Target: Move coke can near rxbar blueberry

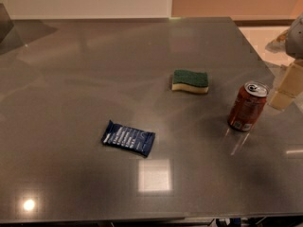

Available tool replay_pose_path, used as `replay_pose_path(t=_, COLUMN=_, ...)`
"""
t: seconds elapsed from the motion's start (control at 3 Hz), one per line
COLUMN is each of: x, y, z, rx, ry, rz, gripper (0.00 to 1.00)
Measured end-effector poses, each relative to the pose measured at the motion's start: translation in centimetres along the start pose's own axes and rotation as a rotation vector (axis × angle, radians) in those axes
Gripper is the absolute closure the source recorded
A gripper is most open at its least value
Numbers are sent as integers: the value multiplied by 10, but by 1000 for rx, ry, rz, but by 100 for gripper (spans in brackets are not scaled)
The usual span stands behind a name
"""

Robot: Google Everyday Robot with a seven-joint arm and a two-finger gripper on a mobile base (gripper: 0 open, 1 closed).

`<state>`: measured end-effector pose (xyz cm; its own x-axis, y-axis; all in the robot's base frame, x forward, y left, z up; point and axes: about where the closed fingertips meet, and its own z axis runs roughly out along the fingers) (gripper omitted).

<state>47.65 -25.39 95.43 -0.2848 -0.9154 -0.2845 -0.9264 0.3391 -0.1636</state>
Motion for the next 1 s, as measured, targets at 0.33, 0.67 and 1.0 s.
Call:
replay_pose_path(t=0.33, x=8, y=-5, z=18, rx=-45, ry=-42, rz=23, gripper=0)
replay_pose_path(t=0.67, x=10, y=-2, z=34, rx=-83, ry=-85, rz=16, gripper=0)
replay_pose_path(t=1.0, x=12, y=2, z=45, rx=-107, ry=-103, rz=4, gripper=0)
